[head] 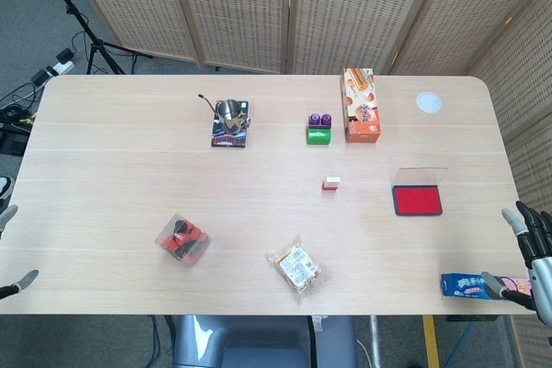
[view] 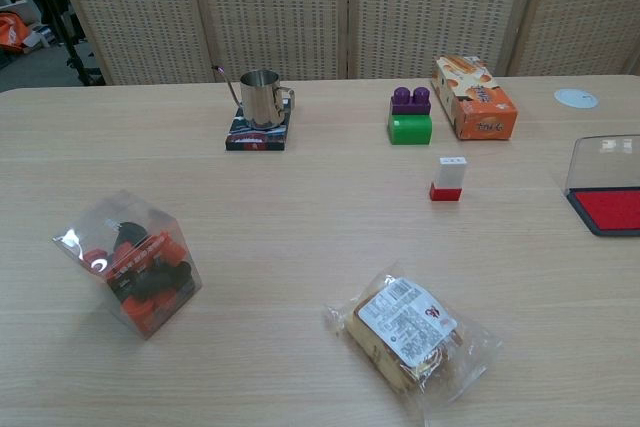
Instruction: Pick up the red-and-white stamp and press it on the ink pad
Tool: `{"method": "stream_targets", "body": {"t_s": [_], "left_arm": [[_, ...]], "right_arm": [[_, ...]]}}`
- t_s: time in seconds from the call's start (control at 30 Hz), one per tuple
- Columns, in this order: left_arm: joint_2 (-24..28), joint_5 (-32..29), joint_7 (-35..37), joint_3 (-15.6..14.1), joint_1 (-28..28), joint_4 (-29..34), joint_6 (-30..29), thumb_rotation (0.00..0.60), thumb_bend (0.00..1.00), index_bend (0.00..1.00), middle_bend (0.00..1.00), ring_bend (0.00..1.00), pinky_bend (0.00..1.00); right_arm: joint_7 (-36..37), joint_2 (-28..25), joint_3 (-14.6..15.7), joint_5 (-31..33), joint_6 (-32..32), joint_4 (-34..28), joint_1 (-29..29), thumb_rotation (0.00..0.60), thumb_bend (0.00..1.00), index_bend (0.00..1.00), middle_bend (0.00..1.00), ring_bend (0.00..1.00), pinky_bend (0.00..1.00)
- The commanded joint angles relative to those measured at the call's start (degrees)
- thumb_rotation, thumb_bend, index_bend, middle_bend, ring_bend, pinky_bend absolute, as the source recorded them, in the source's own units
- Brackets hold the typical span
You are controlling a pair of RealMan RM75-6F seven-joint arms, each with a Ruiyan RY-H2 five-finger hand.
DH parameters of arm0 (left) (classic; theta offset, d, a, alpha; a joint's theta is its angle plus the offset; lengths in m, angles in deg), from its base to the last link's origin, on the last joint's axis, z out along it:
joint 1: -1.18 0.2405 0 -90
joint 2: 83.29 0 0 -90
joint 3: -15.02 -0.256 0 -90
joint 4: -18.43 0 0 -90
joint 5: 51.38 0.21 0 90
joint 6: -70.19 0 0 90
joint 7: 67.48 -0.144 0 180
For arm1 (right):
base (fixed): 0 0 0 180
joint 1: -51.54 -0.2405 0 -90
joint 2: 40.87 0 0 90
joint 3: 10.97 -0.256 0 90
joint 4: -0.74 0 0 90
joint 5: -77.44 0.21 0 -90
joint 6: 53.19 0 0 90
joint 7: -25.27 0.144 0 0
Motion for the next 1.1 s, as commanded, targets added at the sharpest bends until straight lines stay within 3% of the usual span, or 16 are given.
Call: {"method": "stream_targets", "body": {"t_s": [0.03, 0.5, 0.57, 0.63, 0.7, 0.8, 0.9, 1.0, 1.1], "left_arm": [[0.02, -0.05, 0.03, 0.04, 0.01, 0.02, -0.04, 0.6, 0.11, 0.0, 0.0, 0.0, 0.0], [0.49, -0.31, 1.15, 0.13, -0.18, -0.1, 0.36, 0.6, 0.12, 0.0, 0.0, 0.0, 0.0], [0.81, 0.28, 1.91, 0.07, 0.04, -0.08, -0.45, 0.6, 0.12, 0.0, 0.0, 0.0, 0.0], [0.87, 0.53, 2.6, 0.3, 0.37, -0.3, -1.61, 0.6, 0.11, 0.0, 0.0, 0.0, 0.0], [0.88, 0.27, 3.07, 0.48, 0.48, -0.41, -1.88, 0.6, 0.12, 0.0, 0.0, 0.0, 0.0], [0.91, -0.64, 3.3, 0.86, 0.12, -0.27, -1.09, 0.6, 0.12, 0.0, 0.0, 0.0, 0.0], [0.8, -1.62, 2.44, 1.31, -0.46, 0.1, 0.09, 0.6, 0.12, 0.0, 0.0, 0.0, 0.0], [0.64, -3.1, 1.19, 1.8, -1.14, 0.57, 1.75, 0.6, 0.12, 0.0, 0.0, 0.0, 0.0], [0.45, -4.55, 0.1, 2.34, -1.82, 0.9, 3.26, 0.6, 0.12, 0.0, 0.0, 0.0, 0.0]], "right_arm": [[0.07, -0.02, 0.02, -0.03, -0.05, 0.02, -0.01, 0.6, 0.0, 0.0, 0.0, 0.0, 0.0], [-1.51, 0.77, -0.2, 0.31, -1.62, 0.14, -0.82, 0.6, 0.0, 0.0, 0.0, 0.0, 0.0], [-2.67, 1.6, -1.08, 1.8, -2.7, -0.01, -1.48, 0.6, 0.0, 0.0, 0.06, 0.03, 0.01], [-4.21, 2.65, -2.61, 4.39, -4.16, -0.44, -2.41, 0.6, 0.0, 0.0, 0.19, 0.16, 0.1], [-5.8, 3.27, -3.86, 5.62, -5.98, -0.29, -3.95, 0.6, 0.0, 0.0, 0.38, 0.4, 0.35], [-8.3, 4.67, -6.28, 5.77, -8.88, 1.4, -7.79, 0.6, 0.0, 0.0, 0.6, 0.65, 0.7], [-8.79, 5.99, -8.24, 4.97, -12.27, 4.02, -12.19, 0.6, 0.0, 0.0, 0.74, 0.8, 0.9], [-9.24, 6.62, -9.64, 5.63, -17.48, 5.8, -16.52, 0.6, 0.0, 0.0, 0.81, 0.88, 0.99], [-10.56, 6.68, -10.91, 7.69, -23.85, 5.85, -20.66, 0.6, 0.0, 0.0, 0.84, 0.91, 1.0]]}}
